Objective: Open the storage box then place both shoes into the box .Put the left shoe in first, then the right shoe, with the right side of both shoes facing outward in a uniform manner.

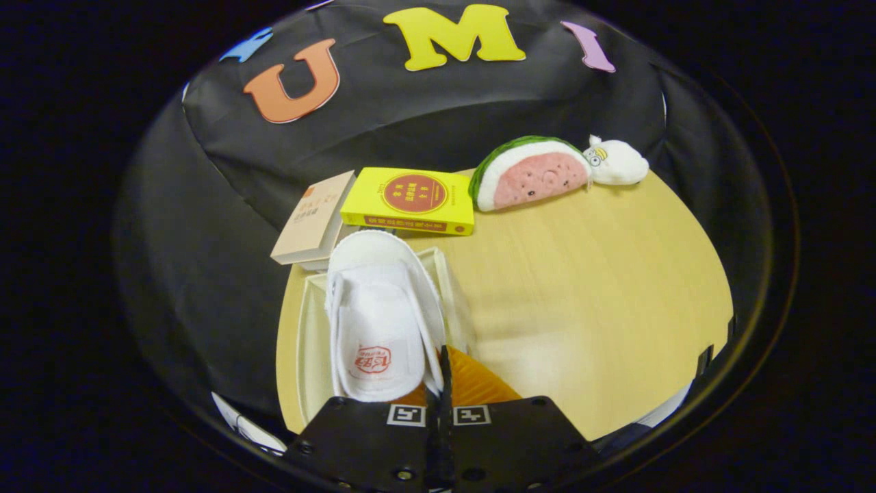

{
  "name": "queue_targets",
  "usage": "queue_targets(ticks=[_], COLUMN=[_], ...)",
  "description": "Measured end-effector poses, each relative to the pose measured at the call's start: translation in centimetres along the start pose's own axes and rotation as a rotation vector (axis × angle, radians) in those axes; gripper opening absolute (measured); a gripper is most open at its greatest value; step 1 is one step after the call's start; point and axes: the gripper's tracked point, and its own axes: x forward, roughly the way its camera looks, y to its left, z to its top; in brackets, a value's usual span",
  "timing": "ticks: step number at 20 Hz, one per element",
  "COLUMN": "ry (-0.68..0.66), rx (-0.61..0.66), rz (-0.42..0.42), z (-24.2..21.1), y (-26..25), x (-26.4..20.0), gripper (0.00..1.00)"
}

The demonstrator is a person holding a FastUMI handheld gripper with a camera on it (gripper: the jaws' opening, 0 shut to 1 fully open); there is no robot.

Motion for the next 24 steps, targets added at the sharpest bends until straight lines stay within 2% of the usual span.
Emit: queue_targets(ticks=[4,10,12,13,15,18,22,23,24], ry=[-0.026,-0.135,-0.162,-0.172,-0.193,-0.213,-0.285,-0.307,-0.337], rx=[0.015,0.001,-0.003,-0.019,-0.058,-0.079,-0.122,-0.135,-0.151], rz=[-0.033,-0.120,-0.116,-0.095,-0.107,-0.077,-0.058,-0.051,-0.042], z=[-1.8,-1.7,-1.6,-1.6,-1.9,-2.2,-1.5,-1.5,-1.3], y=[0.6,-0.3,-0.2,0.5,0.3,1.1,1.3,1.3,1.4], x=[2.5,3.2,3.2,3.4,3.4,3.4,1.9,1.6,1.0], gripper=[0.00,0.01,0.01,0.07,0.20,0.21,0.50,0.53,0.64])
